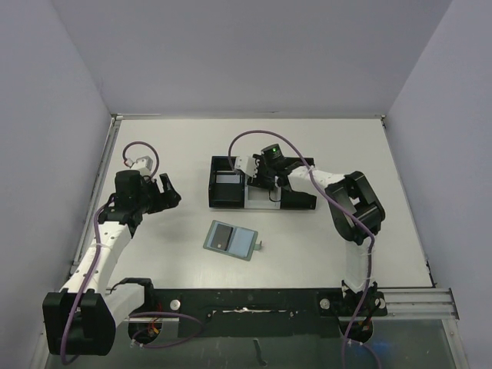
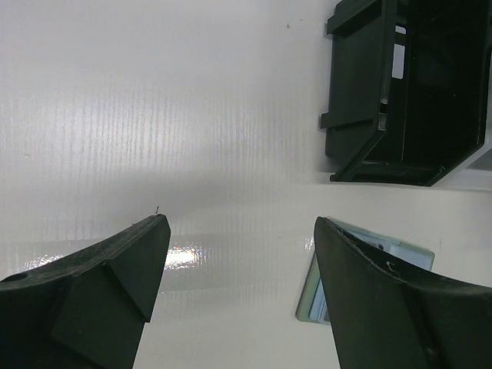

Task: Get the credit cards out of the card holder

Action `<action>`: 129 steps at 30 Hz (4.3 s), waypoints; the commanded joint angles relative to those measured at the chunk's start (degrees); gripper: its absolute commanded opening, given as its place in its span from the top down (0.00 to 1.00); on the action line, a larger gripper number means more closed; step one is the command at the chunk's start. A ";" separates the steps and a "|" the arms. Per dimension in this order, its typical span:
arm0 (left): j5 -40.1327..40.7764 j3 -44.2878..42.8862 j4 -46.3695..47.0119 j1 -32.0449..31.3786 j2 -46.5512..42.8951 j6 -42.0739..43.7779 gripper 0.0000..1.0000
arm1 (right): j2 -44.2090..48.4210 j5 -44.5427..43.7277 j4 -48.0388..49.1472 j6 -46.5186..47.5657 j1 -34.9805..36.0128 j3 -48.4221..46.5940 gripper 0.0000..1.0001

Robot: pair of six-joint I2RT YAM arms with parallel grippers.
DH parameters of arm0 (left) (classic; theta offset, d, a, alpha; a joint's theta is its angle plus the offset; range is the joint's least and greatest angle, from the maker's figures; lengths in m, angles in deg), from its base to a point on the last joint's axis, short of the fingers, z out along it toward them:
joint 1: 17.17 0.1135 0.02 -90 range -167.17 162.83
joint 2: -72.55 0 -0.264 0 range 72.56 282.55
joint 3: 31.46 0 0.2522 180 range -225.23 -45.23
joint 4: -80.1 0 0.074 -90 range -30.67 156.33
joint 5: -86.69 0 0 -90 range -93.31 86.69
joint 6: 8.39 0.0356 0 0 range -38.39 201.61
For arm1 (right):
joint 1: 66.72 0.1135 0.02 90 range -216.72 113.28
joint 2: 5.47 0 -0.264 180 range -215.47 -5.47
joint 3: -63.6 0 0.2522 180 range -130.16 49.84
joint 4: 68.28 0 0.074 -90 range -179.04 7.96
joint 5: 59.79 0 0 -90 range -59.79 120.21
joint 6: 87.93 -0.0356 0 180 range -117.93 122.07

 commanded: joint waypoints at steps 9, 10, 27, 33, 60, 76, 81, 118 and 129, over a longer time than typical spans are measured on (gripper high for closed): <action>-2.66 -1.36 2.70 0.37 0.63 1.38 0.24 | 5.60 3.45 3.66 -3.47 -1.03 -1.81 0.40; -2.74 -1.37 2.75 0.37 0.73 1.38 0.24 | 5.60 3.46 3.64 -3.41 -1.06 -1.89 0.40; -6.44 -1.70 2.90 0.37 2.90 1.91 0.24 | 16.57 5.52 13.21 -28.66 -1.82 2.18 0.37; -9.73 -1.44 3.69 0.28 3.98 2.08 0.24 | 27.55 3.03 15.56 -54.04 -1.94 9.86 0.26; -8.51 -2.59 1.03 -8.74 9.35 0.37 0.37 | 26.08 -1.09 19.80 -103.00 21.09 27.53 0.58; -14.25 -0.55 3.52 -8.52 7.53 -2.94 0.40 | 16.12 3.60 10.93 -104.33 20.60 24.45 0.66; -20.43 6.00 13.05 -12.38 6.67 -14.20 0.46 | 16.63 4.02 8.80 -104.46 19.23 26.15 0.65; -8.70 10.83 18.26 -26.79 17.11 -20.17 0.78 | 11.63 17.41 28.50 -115.76 14.90 32.18 0.89; -6.31 10.18 15.57 -26.96 17.00 -18.97 0.79 | 13.79 26.87 25.57 -108.91 11.12 32.18 1.00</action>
